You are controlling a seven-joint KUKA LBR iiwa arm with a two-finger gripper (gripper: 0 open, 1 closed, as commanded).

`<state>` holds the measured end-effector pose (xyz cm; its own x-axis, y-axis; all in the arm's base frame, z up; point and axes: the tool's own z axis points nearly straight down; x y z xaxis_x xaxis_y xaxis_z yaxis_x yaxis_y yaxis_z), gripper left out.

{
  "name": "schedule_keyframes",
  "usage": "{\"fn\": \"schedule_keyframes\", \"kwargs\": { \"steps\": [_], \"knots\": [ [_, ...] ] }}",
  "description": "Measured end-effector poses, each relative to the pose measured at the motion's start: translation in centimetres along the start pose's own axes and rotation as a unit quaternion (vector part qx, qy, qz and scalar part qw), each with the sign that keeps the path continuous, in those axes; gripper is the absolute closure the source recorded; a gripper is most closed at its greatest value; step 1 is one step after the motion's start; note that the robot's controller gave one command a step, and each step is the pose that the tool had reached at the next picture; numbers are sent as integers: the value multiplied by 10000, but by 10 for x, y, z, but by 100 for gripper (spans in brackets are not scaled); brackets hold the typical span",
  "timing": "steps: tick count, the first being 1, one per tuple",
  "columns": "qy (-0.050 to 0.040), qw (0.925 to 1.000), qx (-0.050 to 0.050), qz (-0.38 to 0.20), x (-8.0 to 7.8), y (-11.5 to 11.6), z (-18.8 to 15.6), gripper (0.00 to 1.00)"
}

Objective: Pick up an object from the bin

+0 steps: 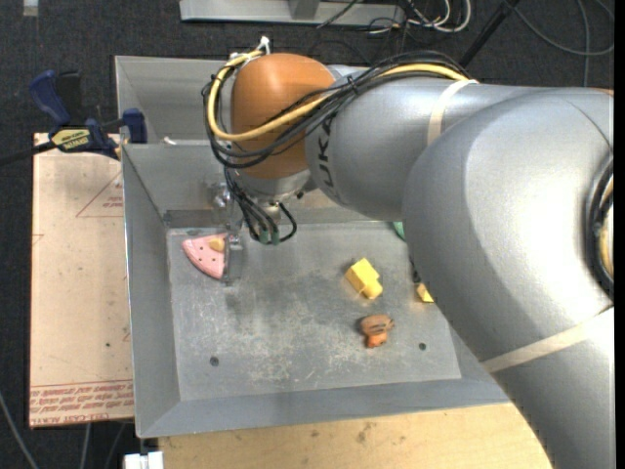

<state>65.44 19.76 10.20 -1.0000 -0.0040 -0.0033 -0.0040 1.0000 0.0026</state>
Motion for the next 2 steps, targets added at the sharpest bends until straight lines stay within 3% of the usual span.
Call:
{"fn": "schedule_keyframes", "kwargs": {
  "steps": [1, 2],
  "knots": [
    [2, 9998, 1, 208, 4, 5, 18, 0],
    [-13, 9897, -6, -1429, -4, 13, 29, 100]
  ]
}}
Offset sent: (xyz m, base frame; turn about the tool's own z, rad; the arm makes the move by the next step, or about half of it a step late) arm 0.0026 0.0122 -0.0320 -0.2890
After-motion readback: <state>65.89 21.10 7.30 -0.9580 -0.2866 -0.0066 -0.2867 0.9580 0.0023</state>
